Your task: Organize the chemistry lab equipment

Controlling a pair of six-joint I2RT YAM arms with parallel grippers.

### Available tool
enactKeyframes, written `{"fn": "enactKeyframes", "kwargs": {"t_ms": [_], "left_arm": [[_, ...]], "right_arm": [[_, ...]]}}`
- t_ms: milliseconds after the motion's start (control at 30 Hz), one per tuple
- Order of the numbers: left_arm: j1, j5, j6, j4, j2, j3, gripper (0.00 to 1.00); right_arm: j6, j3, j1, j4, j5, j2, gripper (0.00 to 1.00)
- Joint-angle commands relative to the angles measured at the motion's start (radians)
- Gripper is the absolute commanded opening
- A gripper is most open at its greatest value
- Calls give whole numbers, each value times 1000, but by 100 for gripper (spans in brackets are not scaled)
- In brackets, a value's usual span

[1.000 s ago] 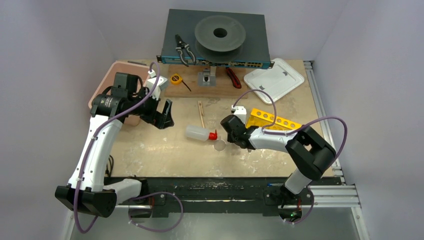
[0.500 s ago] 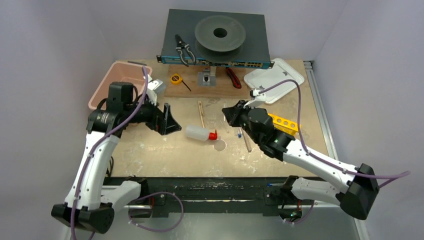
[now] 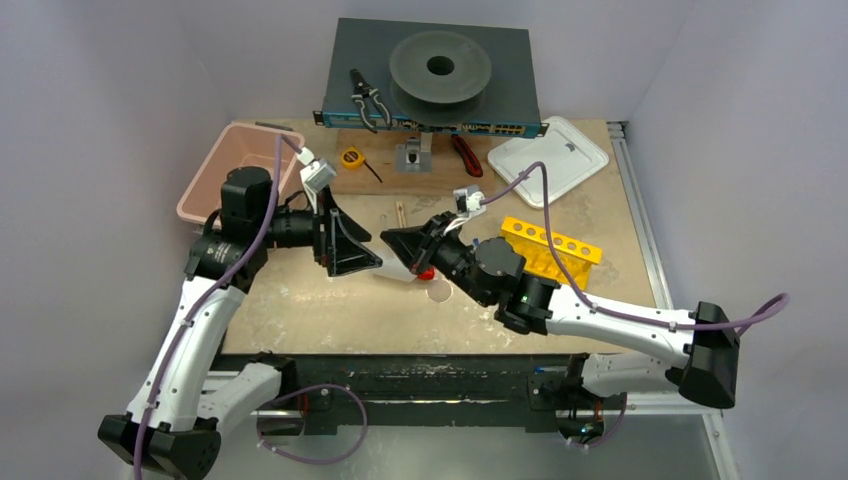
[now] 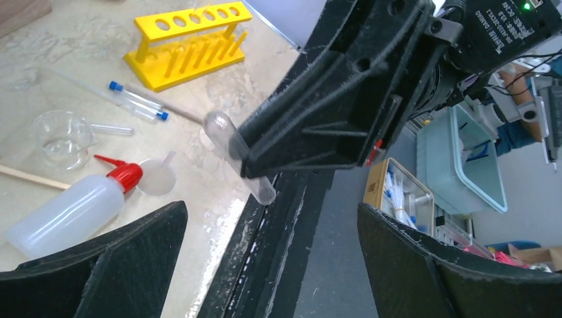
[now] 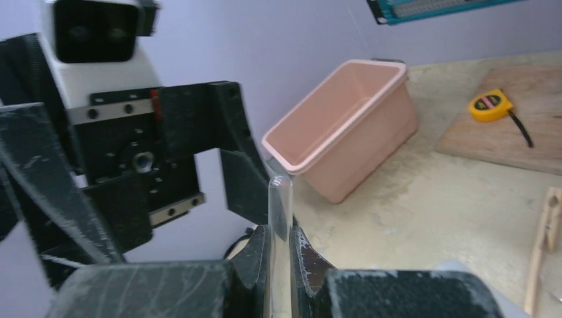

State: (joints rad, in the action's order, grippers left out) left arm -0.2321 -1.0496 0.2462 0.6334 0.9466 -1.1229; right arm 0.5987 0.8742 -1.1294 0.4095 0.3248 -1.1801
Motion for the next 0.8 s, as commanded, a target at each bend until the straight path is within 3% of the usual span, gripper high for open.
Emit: {"fn": "enactKeyframes", "kwargs": {"t_ms": [0, 233, 467, 767], "left_arm": [[-9, -97, 70, -144, 18, -4, 99], [-15, -154, 144, -198, -7, 12, 84], [-15, -177, 258, -302, -11, 22, 52], [-15, -158, 289, -316, -5, 24, 51]], "right_arm": [[-33, 83, -39, 119, 28, -3, 0], [-19, 115, -61, 161, 42, -20, 0], [22, 101, -65, 213, 35, -35, 0], [-10, 99, -86, 269, 78, -42, 0]]}}
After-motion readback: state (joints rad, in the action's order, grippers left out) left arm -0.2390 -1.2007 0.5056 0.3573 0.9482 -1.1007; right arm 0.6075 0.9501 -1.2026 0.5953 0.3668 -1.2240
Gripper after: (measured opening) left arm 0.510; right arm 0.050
